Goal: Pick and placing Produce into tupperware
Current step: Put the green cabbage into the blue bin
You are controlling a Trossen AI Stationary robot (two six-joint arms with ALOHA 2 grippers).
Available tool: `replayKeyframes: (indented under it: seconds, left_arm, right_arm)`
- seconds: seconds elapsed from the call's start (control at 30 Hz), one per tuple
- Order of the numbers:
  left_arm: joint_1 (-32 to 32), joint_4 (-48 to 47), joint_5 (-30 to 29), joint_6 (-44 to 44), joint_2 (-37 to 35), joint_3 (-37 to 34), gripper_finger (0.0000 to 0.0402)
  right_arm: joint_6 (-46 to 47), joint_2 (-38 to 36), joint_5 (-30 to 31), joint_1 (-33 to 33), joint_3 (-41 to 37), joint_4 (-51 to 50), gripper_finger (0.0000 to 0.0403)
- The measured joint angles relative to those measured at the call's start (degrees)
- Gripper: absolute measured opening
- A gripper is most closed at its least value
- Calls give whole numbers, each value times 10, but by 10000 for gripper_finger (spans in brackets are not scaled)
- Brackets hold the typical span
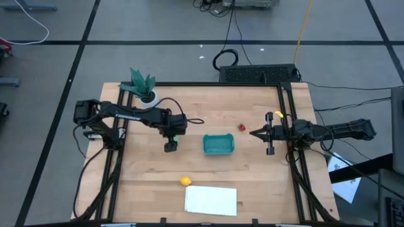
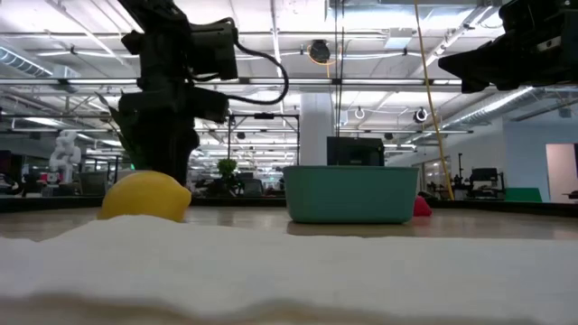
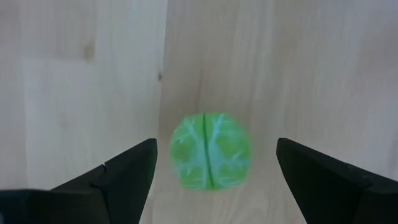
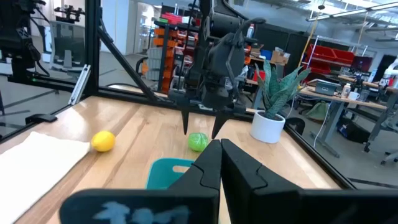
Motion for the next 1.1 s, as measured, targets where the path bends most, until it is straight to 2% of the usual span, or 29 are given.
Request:
replayKeyframes:
  seconds: [0.6, 0.87, 1.1]
  left_arm:
    - [0, 42, -3, 11, 30, -18, 333]
    - [0, 38, -5, 20, 68, -18, 333]
    - [0, 40, -7, 25, 68, -18, 333]
  right_arm:
    - [0, 0, 0, 0, 0, 1, 0]
    - [0, 0, 0, 0, 0, 1, 0]
    - [0, 0, 0, 0, 0, 1, 0]
